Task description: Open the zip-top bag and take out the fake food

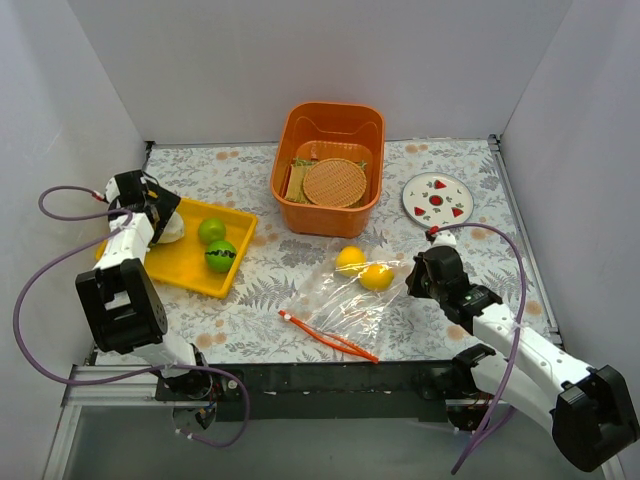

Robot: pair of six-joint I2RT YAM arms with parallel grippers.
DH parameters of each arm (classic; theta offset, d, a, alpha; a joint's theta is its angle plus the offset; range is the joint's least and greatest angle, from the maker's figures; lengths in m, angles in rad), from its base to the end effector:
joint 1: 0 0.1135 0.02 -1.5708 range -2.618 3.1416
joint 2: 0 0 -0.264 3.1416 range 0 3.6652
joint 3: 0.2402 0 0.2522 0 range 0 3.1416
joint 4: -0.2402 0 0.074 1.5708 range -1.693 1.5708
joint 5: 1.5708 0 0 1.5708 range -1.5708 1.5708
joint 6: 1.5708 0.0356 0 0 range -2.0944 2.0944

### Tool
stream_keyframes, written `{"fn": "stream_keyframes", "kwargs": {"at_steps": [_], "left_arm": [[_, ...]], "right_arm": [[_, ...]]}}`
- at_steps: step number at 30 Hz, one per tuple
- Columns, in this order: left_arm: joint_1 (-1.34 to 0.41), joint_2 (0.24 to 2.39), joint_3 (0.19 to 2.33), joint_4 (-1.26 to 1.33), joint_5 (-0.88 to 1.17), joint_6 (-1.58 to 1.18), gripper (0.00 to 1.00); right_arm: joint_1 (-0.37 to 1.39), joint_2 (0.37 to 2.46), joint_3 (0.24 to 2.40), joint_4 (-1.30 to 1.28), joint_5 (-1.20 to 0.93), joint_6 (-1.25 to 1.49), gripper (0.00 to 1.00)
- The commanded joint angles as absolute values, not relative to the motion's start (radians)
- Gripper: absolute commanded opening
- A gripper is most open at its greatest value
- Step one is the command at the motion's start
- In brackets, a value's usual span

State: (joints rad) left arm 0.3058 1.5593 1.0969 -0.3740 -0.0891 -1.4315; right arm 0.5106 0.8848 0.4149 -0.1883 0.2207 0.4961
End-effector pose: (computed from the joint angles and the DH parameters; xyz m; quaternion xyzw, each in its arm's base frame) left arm 0.3198 0.1043 0.2407 -0.7222 0.5900 -0.1562 0.3255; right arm 0.1647 0.0833 0.1938 0.0421 0.8926 0.1247 0.4313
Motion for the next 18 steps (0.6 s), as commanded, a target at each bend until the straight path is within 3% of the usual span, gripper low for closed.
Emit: {"fn": "stream_keyframes", "kwargs": {"at_steps": [1, 7, 18], "left_arm": [[0.307, 1.488, 1.16, -0.38, -0.069, -1.342, 0.82], [0.178, 1.346, 1.135, -0.514, -0.115, -1.289, 0.81], [-0.452, 0.968, 0.806, -0.618, -0.163, -1.644, 0.67]], "right_arm": [[0.508, 0.865, 0.416, -0.193, 0.213, 0.491, 0.01], [0.508, 0.838, 0.402, -0.206, 0.213, 0.514, 0.01], [0.509, 0.808, 0.35, -0.204, 0.184, 0.58, 0.01]]}}
